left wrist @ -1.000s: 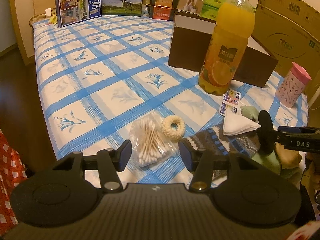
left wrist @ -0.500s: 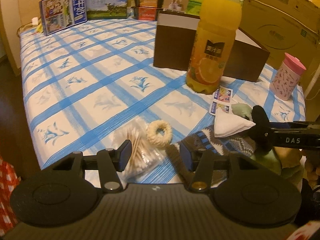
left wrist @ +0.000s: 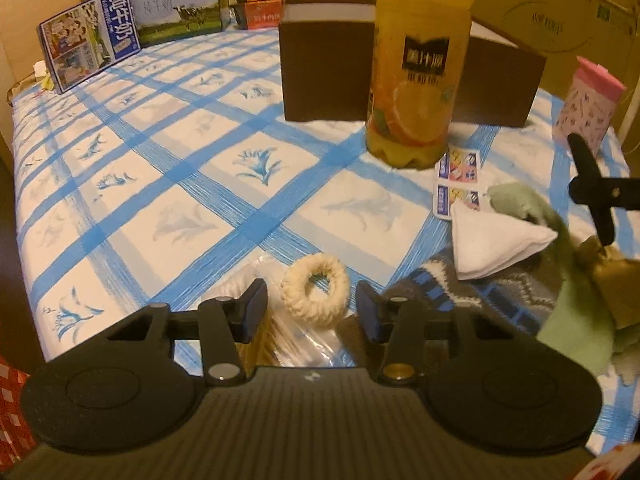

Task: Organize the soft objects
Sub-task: 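Grasp the beige hair tie ring with the left gripper, then carry the foam pad in the right gripper into the box while the left drops the hair tie in, then move both open tools from the box back toward the pile, then grasp the beige sock with the right gripper, then grasp the clear bag of cotton swabs with the left gripper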

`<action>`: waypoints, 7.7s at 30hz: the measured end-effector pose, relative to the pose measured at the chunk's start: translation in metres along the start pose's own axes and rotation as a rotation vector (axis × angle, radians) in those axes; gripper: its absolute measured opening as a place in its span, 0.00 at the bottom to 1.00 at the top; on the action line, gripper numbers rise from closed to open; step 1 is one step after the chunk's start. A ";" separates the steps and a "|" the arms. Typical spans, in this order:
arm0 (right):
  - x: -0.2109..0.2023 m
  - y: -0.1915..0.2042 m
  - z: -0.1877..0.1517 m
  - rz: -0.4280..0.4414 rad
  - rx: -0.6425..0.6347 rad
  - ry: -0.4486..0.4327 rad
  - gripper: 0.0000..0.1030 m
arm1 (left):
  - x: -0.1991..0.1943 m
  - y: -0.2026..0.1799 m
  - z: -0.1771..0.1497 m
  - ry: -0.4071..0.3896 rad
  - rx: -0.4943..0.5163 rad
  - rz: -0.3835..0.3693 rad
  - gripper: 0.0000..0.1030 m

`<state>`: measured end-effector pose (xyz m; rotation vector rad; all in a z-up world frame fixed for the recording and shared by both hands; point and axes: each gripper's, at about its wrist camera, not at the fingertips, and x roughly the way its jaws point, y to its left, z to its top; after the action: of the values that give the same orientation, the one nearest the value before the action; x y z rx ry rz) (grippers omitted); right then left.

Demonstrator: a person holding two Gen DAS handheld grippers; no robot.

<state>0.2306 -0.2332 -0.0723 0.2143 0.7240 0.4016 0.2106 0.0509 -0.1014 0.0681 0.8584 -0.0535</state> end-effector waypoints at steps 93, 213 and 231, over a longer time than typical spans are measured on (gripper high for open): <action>0.066 -0.172 0.240 0.041 0.052 -0.061 0.72 | 0.081 -0.192 0.290 -0.202 -0.029 0.040 0.60; -0.081 -0.006 -0.023 -0.076 -0.010 -0.058 0.05 | -0.083 0.018 -0.039 -0.057 -0.258 0.055 0.61; -0.064 -0.017 -0.020 -0.093 -0.014 -0.029 0.05 | -0.023 0.044 -0.028 0.009 -0.266 0.013 0.30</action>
<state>0.1781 -0.2750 -0.0543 0.1720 0.6999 0.3141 0.1773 0.0971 -0.1008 -0.1750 0.8672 0.0737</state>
